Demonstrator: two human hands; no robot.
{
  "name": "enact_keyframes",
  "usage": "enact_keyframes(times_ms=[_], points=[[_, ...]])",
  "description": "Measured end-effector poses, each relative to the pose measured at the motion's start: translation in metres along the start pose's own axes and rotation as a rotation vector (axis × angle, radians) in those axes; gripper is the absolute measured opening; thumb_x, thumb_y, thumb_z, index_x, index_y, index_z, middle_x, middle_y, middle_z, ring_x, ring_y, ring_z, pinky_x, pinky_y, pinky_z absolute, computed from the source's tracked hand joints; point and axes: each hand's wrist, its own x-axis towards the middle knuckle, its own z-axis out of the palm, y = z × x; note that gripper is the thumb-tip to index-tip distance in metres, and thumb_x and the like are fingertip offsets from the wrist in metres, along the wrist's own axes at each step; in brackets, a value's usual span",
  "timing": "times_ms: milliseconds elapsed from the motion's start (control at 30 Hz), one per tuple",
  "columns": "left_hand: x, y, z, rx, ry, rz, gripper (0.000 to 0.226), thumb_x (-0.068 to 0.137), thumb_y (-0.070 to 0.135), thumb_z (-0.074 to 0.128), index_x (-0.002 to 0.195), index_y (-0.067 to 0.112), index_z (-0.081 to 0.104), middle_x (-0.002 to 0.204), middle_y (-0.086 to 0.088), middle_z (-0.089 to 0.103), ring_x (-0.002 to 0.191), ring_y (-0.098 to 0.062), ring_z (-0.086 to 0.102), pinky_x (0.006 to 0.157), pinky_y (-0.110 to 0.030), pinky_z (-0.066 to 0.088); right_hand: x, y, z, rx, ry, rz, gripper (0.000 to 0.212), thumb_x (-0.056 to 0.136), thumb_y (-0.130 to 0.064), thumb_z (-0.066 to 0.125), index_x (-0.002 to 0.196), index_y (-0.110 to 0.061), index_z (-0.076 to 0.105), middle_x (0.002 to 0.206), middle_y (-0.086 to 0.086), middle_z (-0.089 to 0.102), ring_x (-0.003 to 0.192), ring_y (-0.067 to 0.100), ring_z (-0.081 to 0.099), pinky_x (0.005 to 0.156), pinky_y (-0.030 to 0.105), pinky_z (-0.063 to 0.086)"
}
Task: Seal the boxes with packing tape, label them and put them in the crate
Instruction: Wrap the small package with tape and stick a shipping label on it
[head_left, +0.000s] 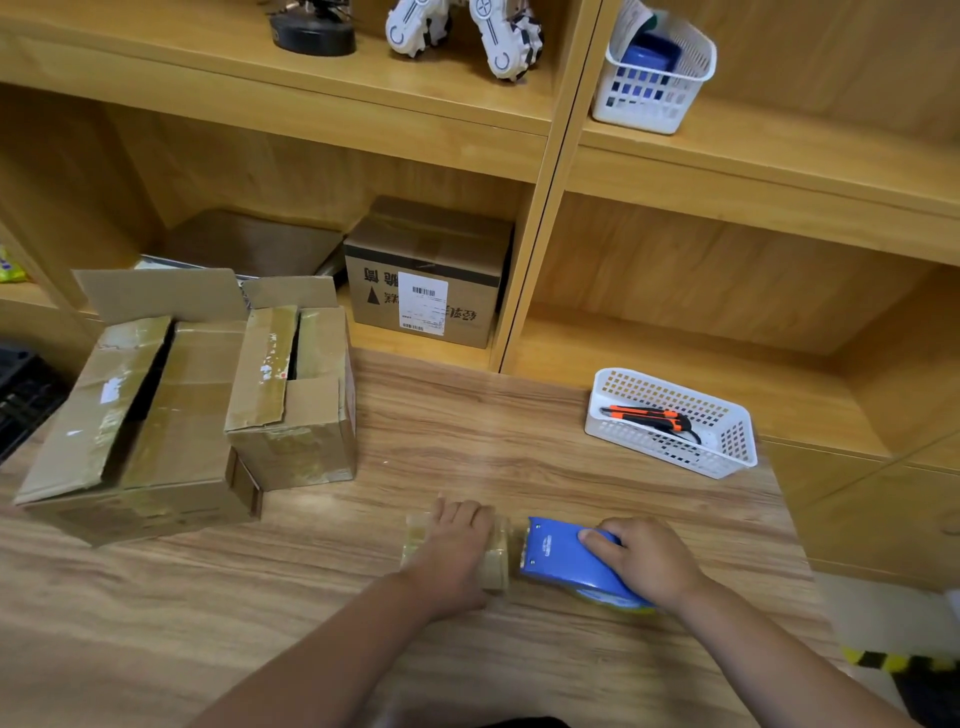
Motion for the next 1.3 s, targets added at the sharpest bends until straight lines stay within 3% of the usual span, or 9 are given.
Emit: enact_keyframes(times_ms=[100, 200, 433, 533, 700, 833, 967, 1300], points=[[-0.002, -0.002, -0.014, -0.33, 0.054, -0.002, 0.094, 0.063, 0.031, 0.079, 0.14, 0.012, 0.028, 0.131, -0.002, 0.035, 0.127, -0.015, 0.031, 0.116, -0.032, 0.013, 0.001, 0.001, -0.011, 0.227, 0.054, 0.016, 0.049, 0.089, -0.045, 0.056, 0.06, -0.007, 0.047, 0.052, 0.0, 0.035, 0.051, 0.011, 0.034, 0.054, 0.03, 0.026], [-0.007, -0.007, -0.024, -0.578, 0.012, -0.048, 0.1, 0.06, 0.022, 0.082, 0.141, 0.014, 0.024, 0.133, 0.001, 0.036, 0.123, -0.009, 0.037, 0.099, -0.011, 0.029, 0.004, -0.011, -0.026, 0.305, 0.03, 0.02, 0.044, 0.09, -0.041, 0.057, 0.064, -0.005, 0.056, 0.052, -0.004, 0.041, 0.051, 0.008, 0.037, 0.054, 0.029, 0.028], [-0.022, -0.02, -0.024, -0.736, -0.097, -0.132, 0.095, 0.066, 0.009, 0.08, 0.137, 0.025, 0.019, 0.122, 0.007, 0.037, 0.114, -0.007, 0.04, 0.073, 0.007, 0.029, 0.009, -0.036, -0.034, 0.301, -0.032, -0.016, 0.038, 0.09, -0.041, 0.057, 0.06, -0.018, 0.062, 0.052, -0.008, 0.054, 0.05, 0.004, 0.046, 0.055, 0.027, 0.033], [-0.025, -0.024, -0.024, -0.724, -0.089, -0.133, 0.096, 0.065, 0.005, 0.079, 0.138, 0.023, 0.019, 0.126, 0.004, 0.04, 0.113, -0.006, 0.042, 0.076, 0.006, 0.031, 0.01, -0.043, -0.026, 0.238, -0.042, -0.049, 0.041, 0.09, -0.045, 0.056, 0.059, -0.017, 0.058, 0.056, -0.001, 0.052, 0.054, 0.008, 0.047, 0.056, 0.03, 0.032], [-0.026, -0.022, -0.029, -0.498, -0.021, -0.048, 0.111, 0.059, 0.026, 0.085, 0.147, 0.022, 0.016, 0.139, 0.009, 0.028, 0.132, -0.007, 0.025, 0.104, -0.011, 0.022, 0.008, -0.054, -0.019, 0.121, -0.036, -0.11, 0.044, 0.091, -0.048, 0.053, 0.055, -0.022, 0.051, 0.056, 0.0, 0.049, 0.054, 0.01, 0.044, 0.052, 0.026, 0.027], [-0.024, -0.029, -0.031, -0.235, 0.025, 0.012, 0.1, 0.058, 0.044, 0.081, 0.141, 0.024, 0.029, 0.135, 0.006, 0.038, 0.127, -0.012, 0.031, 0.102, -0.018, 0.023, 0.012, -0.058, -0.019, 0.092, -0.035, -0.139, 0.049, 0.091, -0.052, 0.05, 0.065, -0.01, 0.056, 0.061, 0.007, 0.053, 0.058, 0.016, 0.047, 0.056, 0.033, 0.029], [-0.026, -0.042, -0.032, -0.255, 0.021, -0.002, 0.099, 0.057, 0.046, 0.082, 0.14, 0.027, 0.031, 0.136, 0.007, 0.039, 0.129, -0.011, 0.031, 0.104, -0.017, 0.023, 0.011, -0.064, -0.027, 0.155, -0.07, -0.165, 0.048, 0.092, -0.05, 0.049, 0.055, -0.019, 0.047, 0.053, -0.002, 0.045, 0.052, 0.009, 0.041, 0.055, 0.032, 0.029], [-0.038, -0.073, -0.033, -0.332, -0.027, -0.091, 0.101, 0.053, 0.045, 0.084, 0.139, 0.033, 0.032, 0.14, 0.008, 0.038, 0.13, -0.01, 0.032, 0.109, -0.02, 0.025, 0.002, -0.033, -0.039, -0.01, -0.059, -0.136, 0.05, 0.09, -0.054, 0.048, 0.07, -0.009, 0.058, 0.068, 0.008, 0.06, 0.066, 0.019, 0.056, 0.057, 0.032, 0.031]])
